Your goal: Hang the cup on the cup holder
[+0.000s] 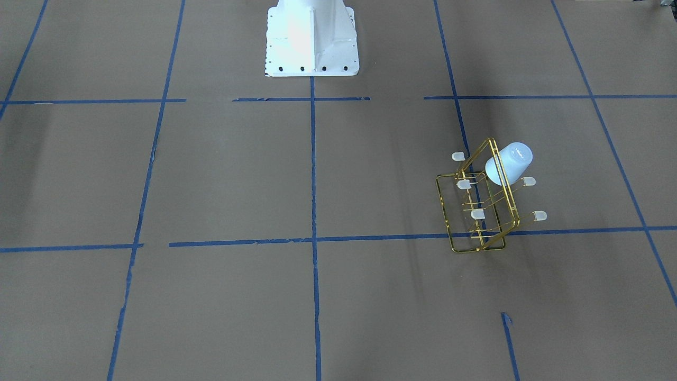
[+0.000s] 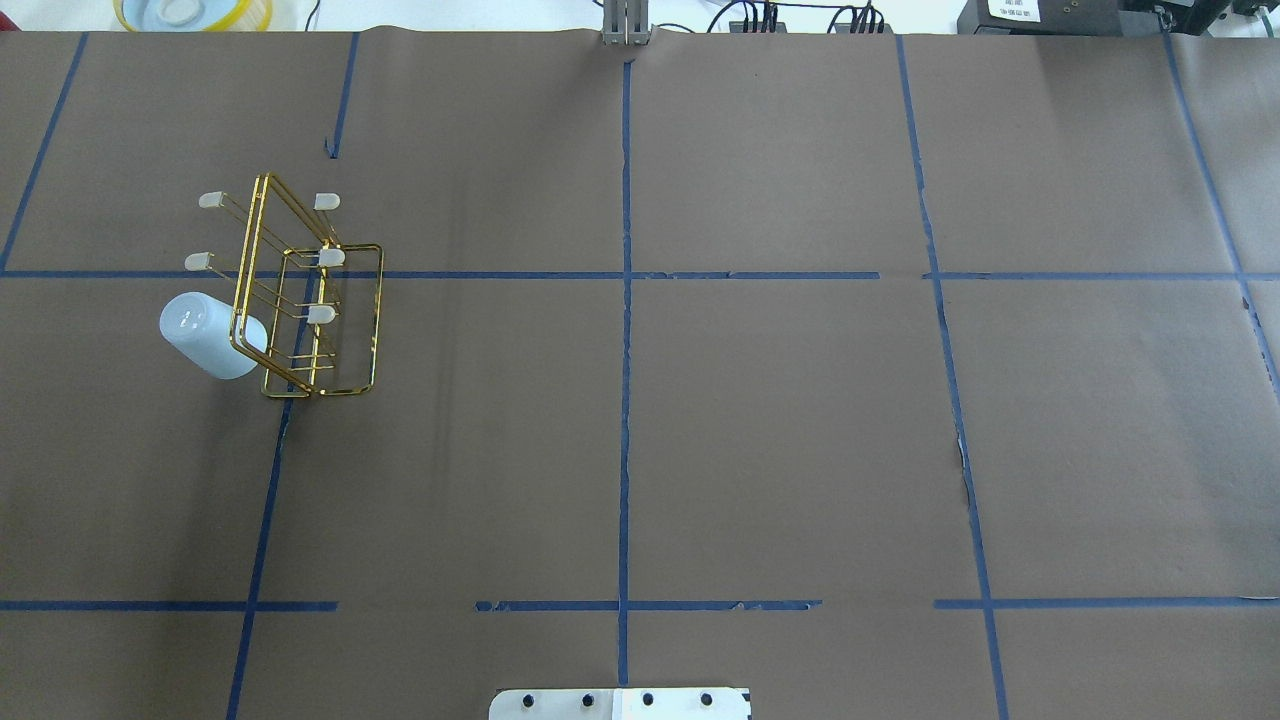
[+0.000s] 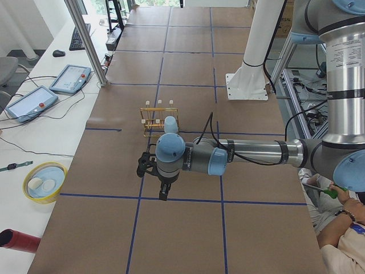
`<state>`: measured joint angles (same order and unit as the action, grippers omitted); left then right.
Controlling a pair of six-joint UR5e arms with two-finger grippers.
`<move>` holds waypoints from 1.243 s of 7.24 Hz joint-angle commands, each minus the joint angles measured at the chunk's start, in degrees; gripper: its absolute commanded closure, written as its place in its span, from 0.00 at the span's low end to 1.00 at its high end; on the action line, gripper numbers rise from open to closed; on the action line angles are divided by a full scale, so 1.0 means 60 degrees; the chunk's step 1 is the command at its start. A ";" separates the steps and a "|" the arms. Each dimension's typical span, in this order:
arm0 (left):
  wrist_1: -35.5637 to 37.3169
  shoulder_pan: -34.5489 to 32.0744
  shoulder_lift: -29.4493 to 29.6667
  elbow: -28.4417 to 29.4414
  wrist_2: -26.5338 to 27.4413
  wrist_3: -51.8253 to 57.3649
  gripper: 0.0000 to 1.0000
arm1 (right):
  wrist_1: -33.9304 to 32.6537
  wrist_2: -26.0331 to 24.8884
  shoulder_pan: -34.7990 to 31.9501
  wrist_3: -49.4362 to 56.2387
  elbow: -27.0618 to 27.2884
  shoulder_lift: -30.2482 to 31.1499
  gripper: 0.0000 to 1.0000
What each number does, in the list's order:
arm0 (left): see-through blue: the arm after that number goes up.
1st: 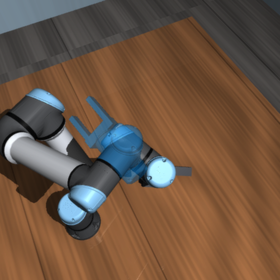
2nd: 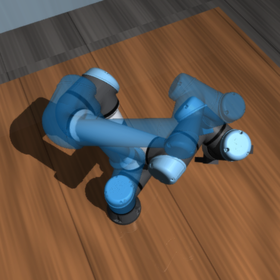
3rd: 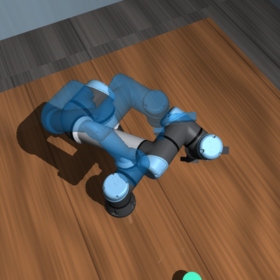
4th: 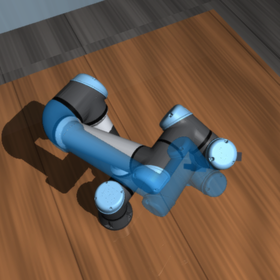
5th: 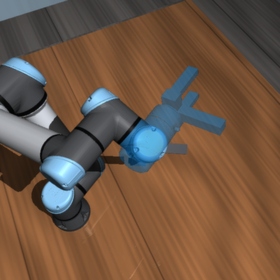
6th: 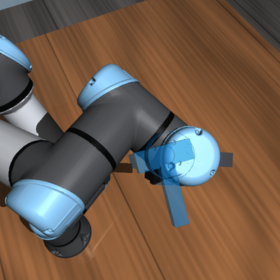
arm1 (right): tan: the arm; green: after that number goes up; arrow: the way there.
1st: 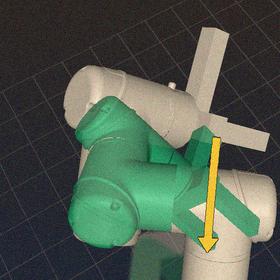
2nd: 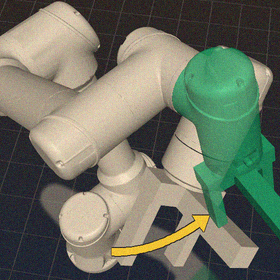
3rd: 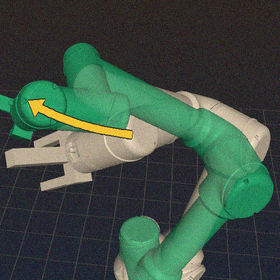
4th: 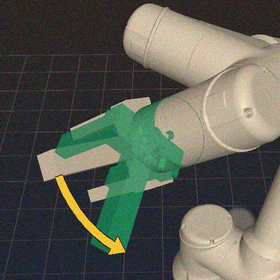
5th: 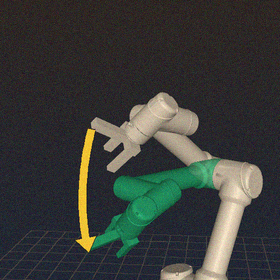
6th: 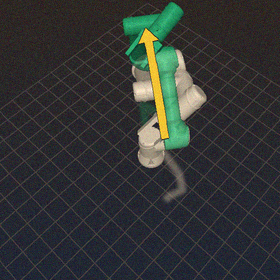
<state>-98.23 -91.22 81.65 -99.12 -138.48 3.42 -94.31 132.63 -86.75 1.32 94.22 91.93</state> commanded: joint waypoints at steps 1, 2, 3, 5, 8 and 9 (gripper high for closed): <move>0.0110 -0.0001 0.0189 -0.0018 0.0023 -0.0014 0.00 | 0.0000 0.0000 0.0000 0.0000 0.0000 -0.0014 0.00; 0.0097 0.0013 0.0133 -0.0018 0.0038 0.0000 0.00 | 0.0000 0.0000 0.0000 0.0000 0.0000 0.0000 0.00; 0.0126 0.0043 0.0161 0.0011 0.0038 0.0015 0.00 | 0.0000 0.0000 0.0000 0.0000 0.0000 -0.0014 0.00; 0.1042 0.0028 0.0190 -0.0134 0.0038 0.0030 0.00 | 0.0000 0.0000 0.0000 0.0000 0.0000 0.0000 0.00; 0.1356 -0.0060 0.0220 -0.0136 0.0052 0.0704 0.00 | 0.0000 0.0000 0.0000 0.0000 0.0000 -0.0014 0.00; 0.1371 -0.0060 0.0220 -0.0136 0.0052 0.0704 0.00 | 0.0000 0.0000 0.0000 0.0000 0.0000 -0.0014 0.00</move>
<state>-90.21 -91.51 82.94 -99.94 -138.17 7.26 -94.31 132.63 -86.75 1.32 94.22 91.86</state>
